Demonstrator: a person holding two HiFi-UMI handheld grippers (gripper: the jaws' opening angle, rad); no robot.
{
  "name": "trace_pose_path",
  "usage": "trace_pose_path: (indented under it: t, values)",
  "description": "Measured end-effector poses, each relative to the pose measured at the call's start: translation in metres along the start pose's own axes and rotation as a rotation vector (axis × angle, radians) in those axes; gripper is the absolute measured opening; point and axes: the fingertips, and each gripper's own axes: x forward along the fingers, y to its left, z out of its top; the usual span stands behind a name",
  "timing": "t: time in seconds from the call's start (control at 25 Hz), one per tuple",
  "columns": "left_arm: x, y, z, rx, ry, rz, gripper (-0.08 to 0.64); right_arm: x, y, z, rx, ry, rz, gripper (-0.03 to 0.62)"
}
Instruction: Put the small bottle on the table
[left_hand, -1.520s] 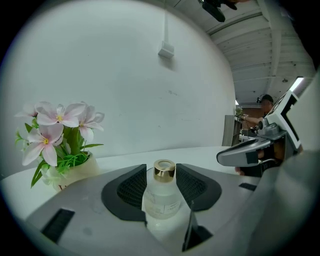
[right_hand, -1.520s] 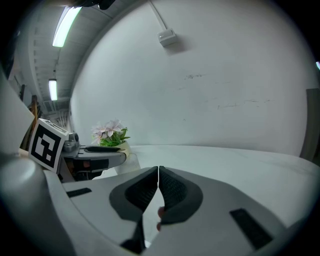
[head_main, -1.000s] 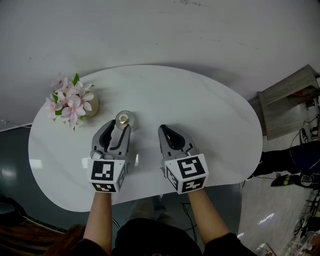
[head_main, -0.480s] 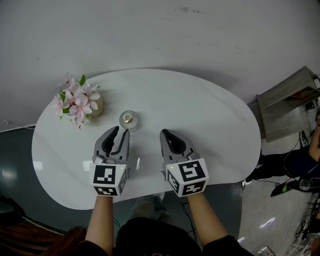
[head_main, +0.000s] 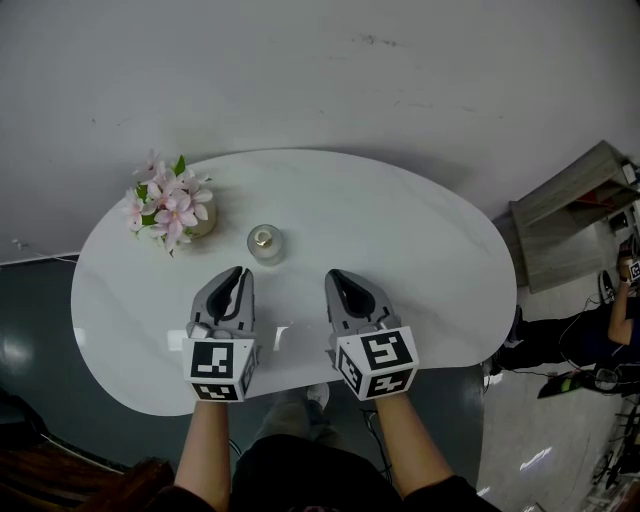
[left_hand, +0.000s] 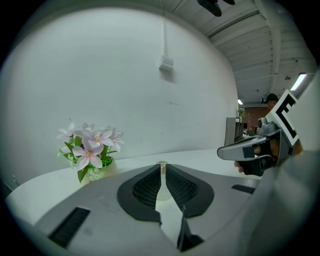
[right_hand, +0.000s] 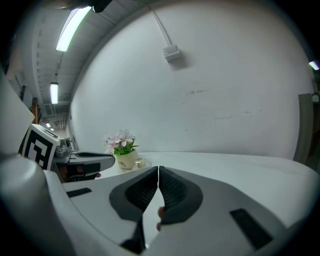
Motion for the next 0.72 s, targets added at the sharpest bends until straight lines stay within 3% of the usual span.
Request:
trace_pose_path:
  t: [0.72]
  values:
    - [-0.044,-0.022,0.017,0.027,-0.042,-0.005,0.014,-0.039,0.026,0.008,0.007,-0.047,0.013,0.067]
